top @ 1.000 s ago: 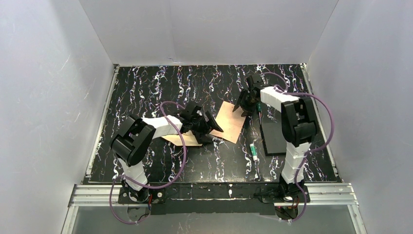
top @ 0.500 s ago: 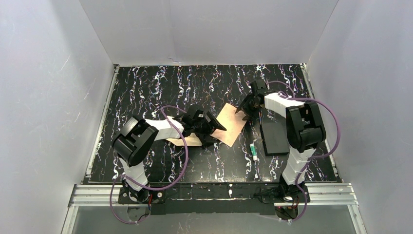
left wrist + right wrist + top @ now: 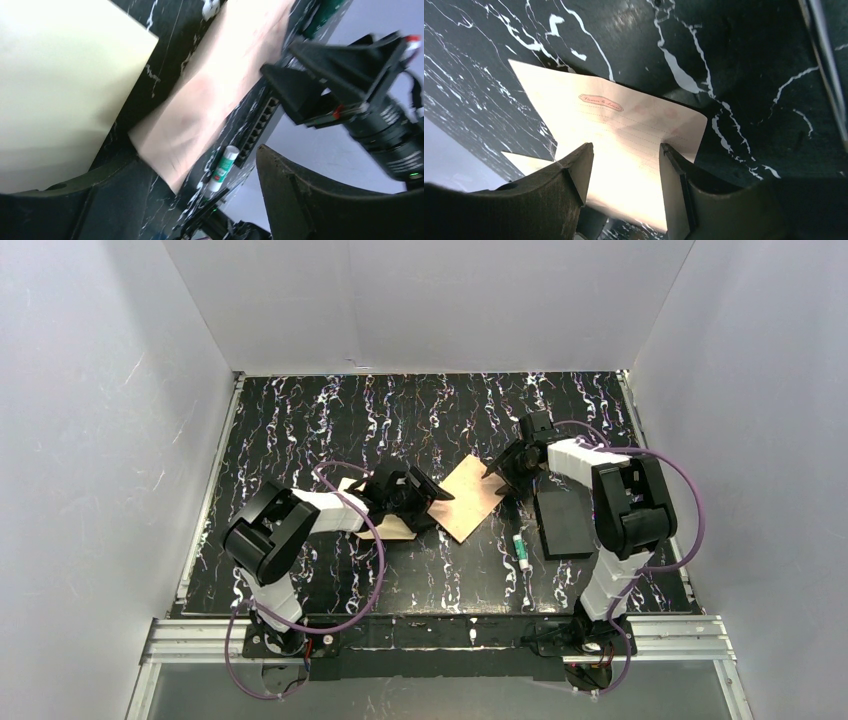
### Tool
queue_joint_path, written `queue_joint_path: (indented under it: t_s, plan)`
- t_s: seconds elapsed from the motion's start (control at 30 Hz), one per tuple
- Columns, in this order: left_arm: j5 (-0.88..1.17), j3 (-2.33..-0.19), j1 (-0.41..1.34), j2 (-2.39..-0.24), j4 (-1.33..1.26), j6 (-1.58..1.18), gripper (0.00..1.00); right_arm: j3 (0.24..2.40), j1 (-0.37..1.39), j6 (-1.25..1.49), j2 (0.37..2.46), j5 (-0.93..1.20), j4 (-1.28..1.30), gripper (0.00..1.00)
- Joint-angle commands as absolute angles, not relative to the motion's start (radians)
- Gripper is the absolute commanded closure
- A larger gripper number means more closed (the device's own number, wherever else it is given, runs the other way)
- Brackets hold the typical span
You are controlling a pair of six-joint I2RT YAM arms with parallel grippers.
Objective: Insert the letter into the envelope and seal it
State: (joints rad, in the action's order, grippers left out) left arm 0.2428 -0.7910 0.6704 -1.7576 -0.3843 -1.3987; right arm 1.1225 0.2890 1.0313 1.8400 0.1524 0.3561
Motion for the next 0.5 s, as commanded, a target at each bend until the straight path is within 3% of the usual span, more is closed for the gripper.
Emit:
queue_joint_path:
  t_s: [0.0,0.17,0.3,0.37,0.47]
  plan:
    - [0.240,-0.797,0.649,-1.720,-0.446,-1.463,0.28,1.015,0.299,1.053,1.879,0.162,0.471,0.39]
    - [0.248,-0.787,0.644,-1.742,-0.543,-1.460,0.28,1.010,0.290,1.063,1.860,0.187,0.468,0.39]
    - [0.226,-0.766,0.641,-1.710,-0.564,-1.402,0.35,1.002,0.289,1.061,1.846,0.208,0.473,0.39]
    - [0.245,-0.779,0.641,-1.714,-0.565,-1.383,0.45,0.996,0.289,1.056,1.840,0.214,0.475,0.39]
    - [0.280,-0.794,0.641,-1.725,-0.565,-1.341,0.74,1.005,0.289,1.036,1.823,0.207,0.482,0.39]
